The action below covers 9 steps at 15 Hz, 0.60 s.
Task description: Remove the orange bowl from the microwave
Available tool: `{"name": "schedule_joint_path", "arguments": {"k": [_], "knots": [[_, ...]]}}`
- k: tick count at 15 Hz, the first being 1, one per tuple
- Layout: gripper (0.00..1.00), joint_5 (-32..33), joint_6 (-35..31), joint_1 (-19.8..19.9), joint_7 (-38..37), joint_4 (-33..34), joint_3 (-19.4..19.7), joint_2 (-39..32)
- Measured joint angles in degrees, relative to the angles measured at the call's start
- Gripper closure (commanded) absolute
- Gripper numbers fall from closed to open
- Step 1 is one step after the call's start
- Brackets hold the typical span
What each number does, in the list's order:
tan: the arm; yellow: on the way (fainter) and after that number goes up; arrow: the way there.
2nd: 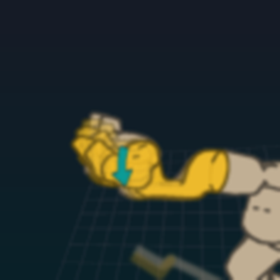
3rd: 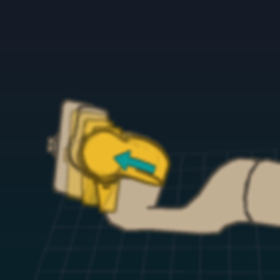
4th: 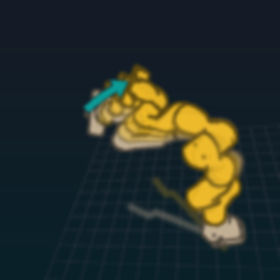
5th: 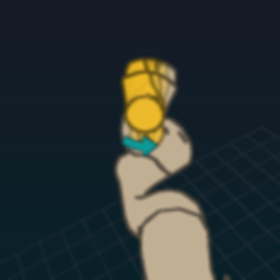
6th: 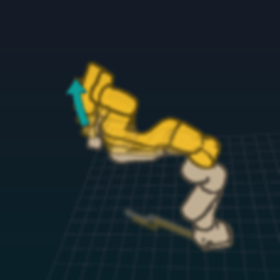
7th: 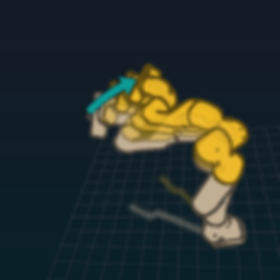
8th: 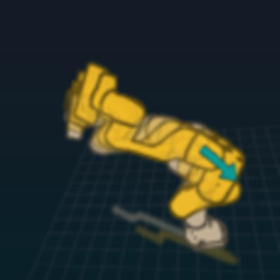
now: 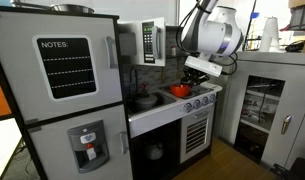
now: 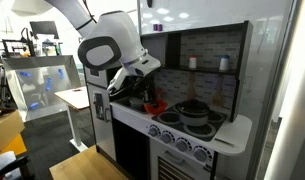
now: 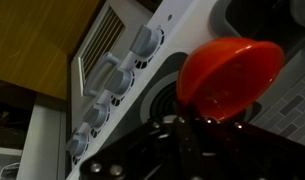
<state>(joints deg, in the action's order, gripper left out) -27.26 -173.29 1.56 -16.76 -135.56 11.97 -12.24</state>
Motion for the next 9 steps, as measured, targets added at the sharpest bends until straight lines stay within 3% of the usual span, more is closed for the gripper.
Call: {"name": "schedule_joint_path", "arguments": {"k": [5,6,9], "knots": [[0.99,0.00,-0.02,0.16,0.35,0.71,0.30,-1.23],[0.72,0.00,-0.03,0.18,0.40,0.78,0.33,-1.50],[0.55,0.00,-0.05,0.19,0.42,0.97,0.29,-2.07]]}}
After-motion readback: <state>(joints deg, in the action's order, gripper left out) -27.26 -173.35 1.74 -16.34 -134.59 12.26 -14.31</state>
